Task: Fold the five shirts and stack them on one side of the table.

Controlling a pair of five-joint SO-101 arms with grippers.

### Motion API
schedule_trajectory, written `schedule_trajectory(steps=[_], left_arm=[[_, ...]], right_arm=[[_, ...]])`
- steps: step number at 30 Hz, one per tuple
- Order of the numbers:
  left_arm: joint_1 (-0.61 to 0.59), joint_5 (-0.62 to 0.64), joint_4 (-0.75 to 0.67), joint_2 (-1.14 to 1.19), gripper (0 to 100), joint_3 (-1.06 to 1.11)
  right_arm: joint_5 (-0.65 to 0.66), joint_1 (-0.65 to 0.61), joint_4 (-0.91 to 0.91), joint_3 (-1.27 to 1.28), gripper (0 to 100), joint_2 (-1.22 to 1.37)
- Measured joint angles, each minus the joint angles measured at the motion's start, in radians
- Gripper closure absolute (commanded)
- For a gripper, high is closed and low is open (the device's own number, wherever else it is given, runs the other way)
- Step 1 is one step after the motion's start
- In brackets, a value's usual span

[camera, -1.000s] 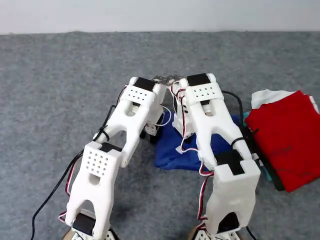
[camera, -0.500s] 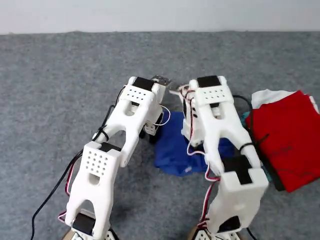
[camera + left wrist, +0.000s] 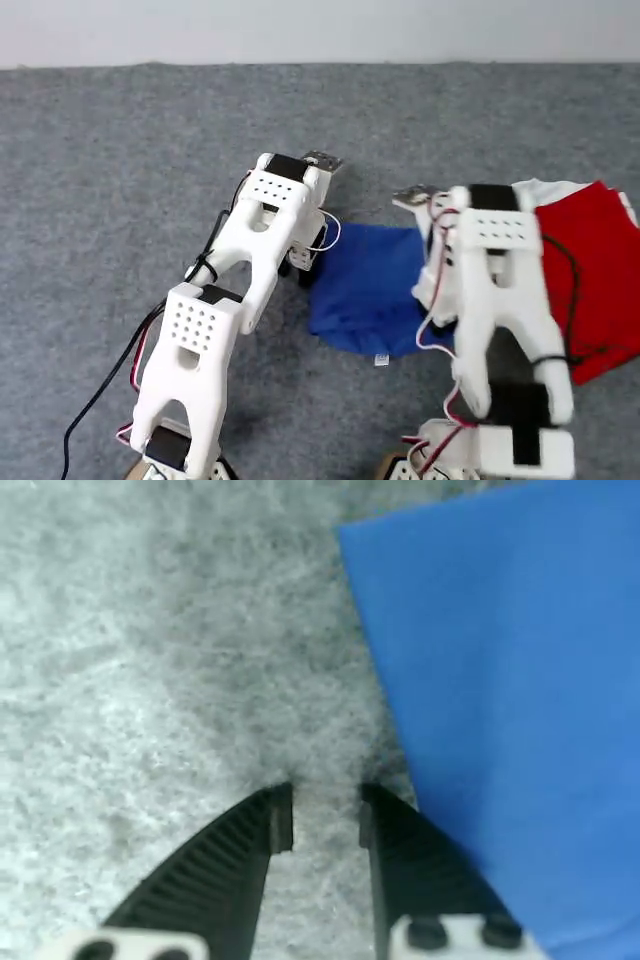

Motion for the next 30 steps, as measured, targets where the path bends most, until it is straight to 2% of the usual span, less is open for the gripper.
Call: schedule_trajectory(steps=[9,13,18,23,26,30], left_arm=[[0.000,0.000,0.000,0.000,90,0.000],[0.000,0.000,0.000,0.000,90,0.000],[0.000,0.000,0.000,0.000,90,0.000],[0.000,0.000,0.000,0.000,90,0.002],[0.000,0.000,0.000,0.000,90,0.002],[0.000,0.000,0.000,0.000,90,0.002]], right_arm=[[0.044,0.199,0.002,0.038,90.9,-0.132],[0.044,0.235,0.002,0.038,90.9,-0.138],[0.028,0.184,-0.098,0.040,90.9,-0.138],[-0.101,0.072,-0.301,0.040,90.8,-0.133],[-0.117,0.012,-0.374,0.040,90.8,-0.060],[-0.121,-0.003,-0.436,0.005,90.8,0.117]])
